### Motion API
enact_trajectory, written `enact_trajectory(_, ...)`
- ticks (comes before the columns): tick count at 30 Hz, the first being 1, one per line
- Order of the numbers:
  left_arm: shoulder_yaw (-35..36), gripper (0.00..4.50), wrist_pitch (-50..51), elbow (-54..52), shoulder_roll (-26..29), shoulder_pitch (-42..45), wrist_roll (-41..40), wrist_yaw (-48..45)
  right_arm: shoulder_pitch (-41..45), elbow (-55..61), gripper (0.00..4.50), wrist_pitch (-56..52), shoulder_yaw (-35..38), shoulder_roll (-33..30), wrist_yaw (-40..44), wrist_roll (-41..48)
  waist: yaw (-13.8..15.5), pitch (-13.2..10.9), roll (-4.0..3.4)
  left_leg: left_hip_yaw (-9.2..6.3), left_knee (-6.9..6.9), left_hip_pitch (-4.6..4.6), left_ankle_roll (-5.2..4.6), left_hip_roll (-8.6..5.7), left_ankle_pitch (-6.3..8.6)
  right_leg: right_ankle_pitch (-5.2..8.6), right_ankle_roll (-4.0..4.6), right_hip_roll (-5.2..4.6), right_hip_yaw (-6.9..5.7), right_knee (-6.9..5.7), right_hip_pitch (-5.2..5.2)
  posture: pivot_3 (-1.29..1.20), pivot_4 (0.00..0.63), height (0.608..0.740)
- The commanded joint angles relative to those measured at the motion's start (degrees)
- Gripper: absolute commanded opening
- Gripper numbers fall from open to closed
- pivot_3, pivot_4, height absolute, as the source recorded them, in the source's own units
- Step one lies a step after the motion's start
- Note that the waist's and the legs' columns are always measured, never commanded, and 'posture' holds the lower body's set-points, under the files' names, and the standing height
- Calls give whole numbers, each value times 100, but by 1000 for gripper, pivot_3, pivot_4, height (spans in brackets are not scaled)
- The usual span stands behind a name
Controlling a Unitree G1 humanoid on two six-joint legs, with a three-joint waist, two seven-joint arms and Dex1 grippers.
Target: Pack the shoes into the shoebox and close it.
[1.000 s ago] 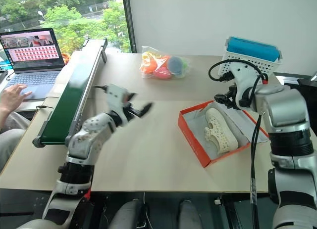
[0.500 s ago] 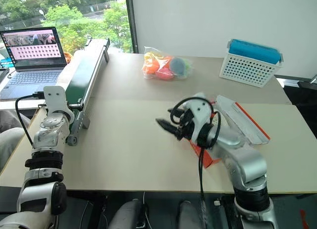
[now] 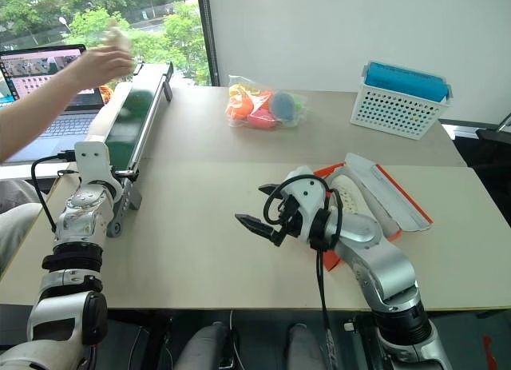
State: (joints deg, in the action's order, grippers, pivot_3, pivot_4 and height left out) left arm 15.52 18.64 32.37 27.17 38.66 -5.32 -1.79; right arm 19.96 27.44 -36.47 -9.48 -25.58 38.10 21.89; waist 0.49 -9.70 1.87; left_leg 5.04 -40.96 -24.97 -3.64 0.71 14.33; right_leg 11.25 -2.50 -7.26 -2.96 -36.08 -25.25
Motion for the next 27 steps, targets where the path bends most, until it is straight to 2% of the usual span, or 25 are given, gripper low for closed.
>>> enact_trajectory(1, 52, 4500, -41, -197, 74, 133, 17, 63, 61, 18, 4452, 393, -171, -75, -58, -358, -1, 0, 0, 0, 0, 0, 0, 0, 0, 0, 0, 0, 0, 0, 0, 0, 150, 705)
enact_trajectory(27, -43, 4500, 51, -146, 208, 334, 39, -165, -31, -132, 4452, 198, -294, 122, -511, -723, 4, 1, 1, 0, -2, 0, 1, 0, 0, 0, 0, 0, -1, -1, 1, 0, 150, 705)
